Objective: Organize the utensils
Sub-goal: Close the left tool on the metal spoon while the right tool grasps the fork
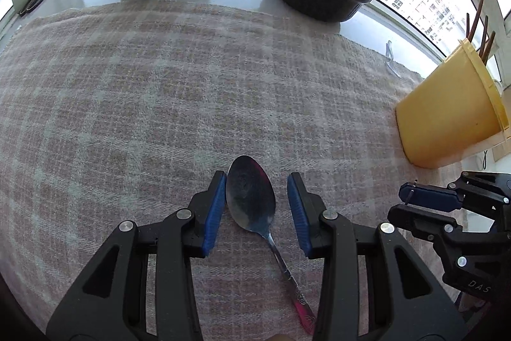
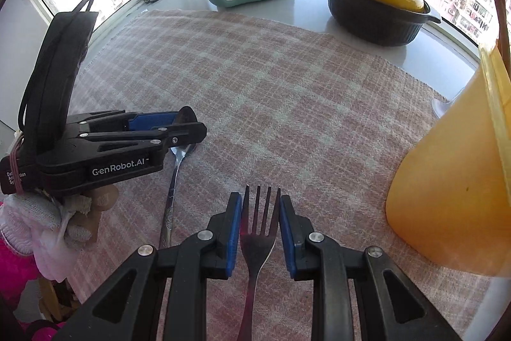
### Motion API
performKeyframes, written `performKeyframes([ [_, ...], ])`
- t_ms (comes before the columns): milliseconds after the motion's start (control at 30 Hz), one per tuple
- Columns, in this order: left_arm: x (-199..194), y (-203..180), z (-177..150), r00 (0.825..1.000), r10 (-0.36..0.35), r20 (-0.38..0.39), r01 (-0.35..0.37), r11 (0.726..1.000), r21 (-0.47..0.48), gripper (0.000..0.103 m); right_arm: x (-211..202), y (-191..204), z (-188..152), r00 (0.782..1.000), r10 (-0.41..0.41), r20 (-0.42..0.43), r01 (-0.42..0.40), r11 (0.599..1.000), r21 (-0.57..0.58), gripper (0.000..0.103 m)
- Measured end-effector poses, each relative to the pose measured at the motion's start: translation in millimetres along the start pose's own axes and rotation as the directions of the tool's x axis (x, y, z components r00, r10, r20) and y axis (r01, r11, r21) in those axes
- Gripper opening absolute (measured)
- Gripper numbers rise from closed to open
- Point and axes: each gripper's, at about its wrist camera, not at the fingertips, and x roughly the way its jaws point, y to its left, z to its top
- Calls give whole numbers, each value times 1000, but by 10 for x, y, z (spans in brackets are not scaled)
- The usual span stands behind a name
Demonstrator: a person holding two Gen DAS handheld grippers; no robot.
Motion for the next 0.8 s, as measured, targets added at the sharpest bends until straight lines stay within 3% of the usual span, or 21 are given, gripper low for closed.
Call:
performKeyframes([
  [200,-191,-76,-185,1000,-5,14,5,999,-51,38,-81,-171,-148,1000,3,8,-3,999,35,22],
  [367,-186,-230,-394,998,46,-52,-46,999,-11,38,-136,-218,-192,1000,18,21,-19,999,37,22],
  [600,-135,-324,-482,991,119,-69,-120,993,0,29,-240,-226,-259,998,42,38,-43,999,10,22],
  [800,-124,-319,-523,982,173,-71,-168,983,66,13,-293,-259,-275,996,73,51,-73,997,-1,23],
])
